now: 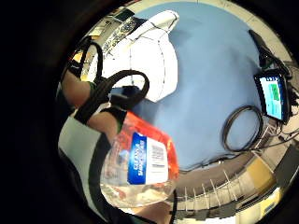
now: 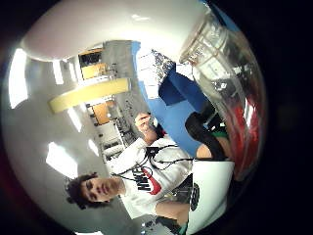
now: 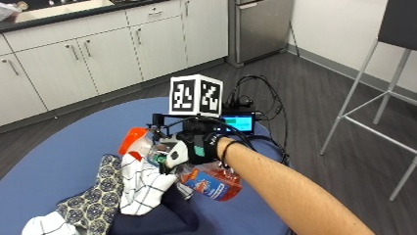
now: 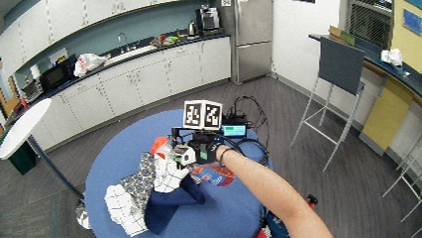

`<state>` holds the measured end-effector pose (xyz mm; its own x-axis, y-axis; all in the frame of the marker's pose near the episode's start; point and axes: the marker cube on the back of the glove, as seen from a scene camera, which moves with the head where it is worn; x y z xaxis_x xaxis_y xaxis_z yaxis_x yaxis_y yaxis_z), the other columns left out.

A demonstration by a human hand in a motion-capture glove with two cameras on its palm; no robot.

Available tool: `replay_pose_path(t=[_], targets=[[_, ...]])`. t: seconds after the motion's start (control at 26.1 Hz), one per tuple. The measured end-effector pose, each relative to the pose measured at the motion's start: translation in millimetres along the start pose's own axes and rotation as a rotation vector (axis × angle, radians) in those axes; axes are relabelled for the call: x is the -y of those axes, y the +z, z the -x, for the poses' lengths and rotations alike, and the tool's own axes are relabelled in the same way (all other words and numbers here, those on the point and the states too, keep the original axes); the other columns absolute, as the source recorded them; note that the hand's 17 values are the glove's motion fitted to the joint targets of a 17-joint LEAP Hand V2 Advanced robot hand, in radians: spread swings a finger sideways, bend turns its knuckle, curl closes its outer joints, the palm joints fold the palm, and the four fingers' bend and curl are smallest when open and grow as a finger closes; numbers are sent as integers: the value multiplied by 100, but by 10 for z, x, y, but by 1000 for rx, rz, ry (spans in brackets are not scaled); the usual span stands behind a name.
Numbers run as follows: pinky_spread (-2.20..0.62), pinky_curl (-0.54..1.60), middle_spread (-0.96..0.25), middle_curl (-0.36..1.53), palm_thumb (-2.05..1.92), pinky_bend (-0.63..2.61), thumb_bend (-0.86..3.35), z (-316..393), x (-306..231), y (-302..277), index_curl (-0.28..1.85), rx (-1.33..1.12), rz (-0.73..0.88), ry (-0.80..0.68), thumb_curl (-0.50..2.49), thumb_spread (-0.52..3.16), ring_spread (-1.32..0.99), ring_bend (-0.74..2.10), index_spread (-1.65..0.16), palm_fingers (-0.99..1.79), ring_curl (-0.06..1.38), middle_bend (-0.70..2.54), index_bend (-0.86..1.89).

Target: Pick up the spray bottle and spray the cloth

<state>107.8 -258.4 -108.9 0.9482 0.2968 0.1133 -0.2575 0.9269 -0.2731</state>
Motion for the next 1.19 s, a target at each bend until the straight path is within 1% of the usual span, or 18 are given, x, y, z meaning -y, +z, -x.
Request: replay_pose_path(t=[0.61, 0.81, 0.88, 0.96, 1.07, 1.19], targets=[[9, 34, -8, 49, 101, 54, -2, -110, -44, 57, 17, -1, 15, 30, 67, 70, -5, 51, -18, 106, 39, 37, 7], [9, 34, -8, 49, 101, 54, -2, -54, -85, 69, 17, 17, -10, 3, 68, 70, -5, 51, -17, 106, 39, 37, 7], [9, 34, -8, 49, 101, 54, -2, 49, -127, 68, 17, 36, -47, -40, 68, 70, -5, 51, -17, 106, 39, 37, 7], [9, 34, -8, 49, 101, 54, -2, 234, -182, 66, 17, 68, -106, -114, 68, 70, -5, 51, -17, 106, 39, 37, 7], [9, 34, -8, 49, 101, 53, -2, 674, -243, 104, 17, 147, -201, -282, 69, 70, -5, 51, -17, 106, 39, 38, 7], [9, 34, -8, 49, 101, 53, -2, 1224, -253, 261, 18, 254, -252, -465, 69, 70, -5, 50, -18, 105, 39, 37, 7]])
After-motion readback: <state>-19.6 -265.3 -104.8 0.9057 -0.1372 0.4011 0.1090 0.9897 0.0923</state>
